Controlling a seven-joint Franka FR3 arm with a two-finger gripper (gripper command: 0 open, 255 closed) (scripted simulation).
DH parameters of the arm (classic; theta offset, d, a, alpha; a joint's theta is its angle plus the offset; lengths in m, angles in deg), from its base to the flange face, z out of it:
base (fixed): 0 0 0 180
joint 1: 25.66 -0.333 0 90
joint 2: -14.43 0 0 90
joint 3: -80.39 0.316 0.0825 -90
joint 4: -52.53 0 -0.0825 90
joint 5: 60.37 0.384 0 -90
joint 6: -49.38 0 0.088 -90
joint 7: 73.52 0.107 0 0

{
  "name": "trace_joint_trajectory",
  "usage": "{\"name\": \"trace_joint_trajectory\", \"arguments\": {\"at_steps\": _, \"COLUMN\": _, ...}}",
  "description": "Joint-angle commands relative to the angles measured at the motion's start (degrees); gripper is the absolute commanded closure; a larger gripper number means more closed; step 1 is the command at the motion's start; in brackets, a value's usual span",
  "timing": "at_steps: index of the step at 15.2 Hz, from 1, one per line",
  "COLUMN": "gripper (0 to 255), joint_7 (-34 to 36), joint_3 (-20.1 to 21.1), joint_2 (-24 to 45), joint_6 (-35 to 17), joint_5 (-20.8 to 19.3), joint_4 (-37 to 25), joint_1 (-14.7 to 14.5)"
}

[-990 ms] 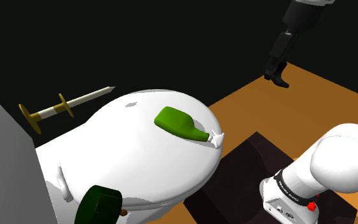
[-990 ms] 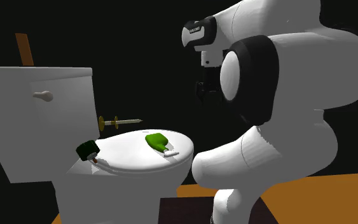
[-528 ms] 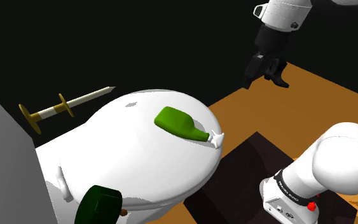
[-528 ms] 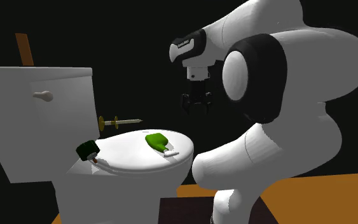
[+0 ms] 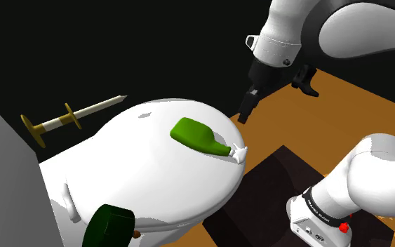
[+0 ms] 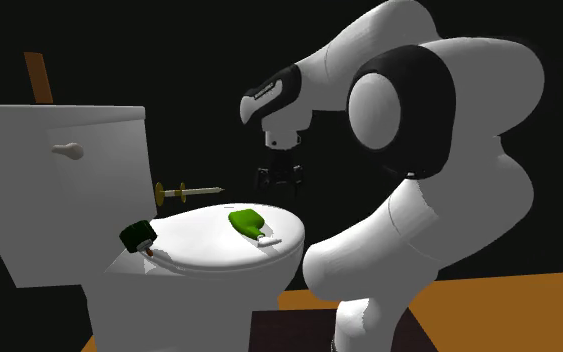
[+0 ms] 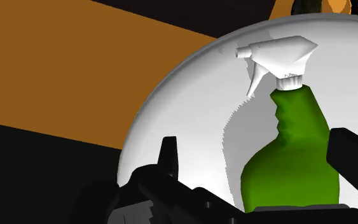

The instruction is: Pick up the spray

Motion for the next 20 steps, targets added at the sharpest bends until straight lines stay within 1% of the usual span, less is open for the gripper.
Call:
{"name": "trace_joint_trajectory", "arguments": {"at_steps": 1, "gripper": 0, "joint_7": 0.8, "joint_3": 1.9, "joint_2": 1.9, "joint_6": -3.3, "joint_5": 1.5, "joint_4": 0.9, "joint_1": -1.2}}
{"name": "trace_joint_trajectory", "arguments": {"at_steps": 7, "gripper": 0, "joint_7": 2.9, "joint_3": 7.5, "joint_2": 9.7, "joint_6": -12.8, "joint_5": 4.7, "joint_4": 1.4, "joint_1": -4.2}}
{"name": "trace_joint_trajectory", "arguments": {"at_steps": 9, "gripper": 0, "joint_7": 2.9, "joint_3": 7.8, "joint_2": 10.1, "joint_6": -13.9, "joint_5": 4.8, "joint_4": 2.0, "joint_1": -4.3}}
{"name": "trace_joint_trajectory", "arguments": {"at_steps": 15, "gripper": 0, "joint_7": 2.8, "joint_3": 8.8, "joint_2": 12.5, "joint_6": -19.7, "joint_5": 5.3, "joint_4": 5.4, "joint_1": -4.3}}
{"name": "trace_joint_trajectory", "arguments": {"at_steps": 17, "gripper": 0, "joint_7": 2.8, "joint_3": 8.8, "joint_2": 12.5, "joint_6": -19.7, "joint_5": 5.3, "joint_4": 5.4, "joint_1": -4.3}}
{"name": "trace_joint_trajectory", "arguments": {"at_steps": 18, "gripper": 255, "joint_7": 2.8, "joint_3": 8.8, "joint_2": 12.7, "joint_6": -19.7, "joint_5": 5.2, "joint_4": 5.3, "joint_1": -4.3}}
{"name": "trace_joint_trajectory", "arguments": {"at_steps": 20, "gripper": 255, "joint_7": 2.8, "joint_3": 8.9, "joint_2": 12.7, "joint_6": -19.7, "joint_5": 5.2, "joint_4": 5.3, "joint_1": -4.3}}
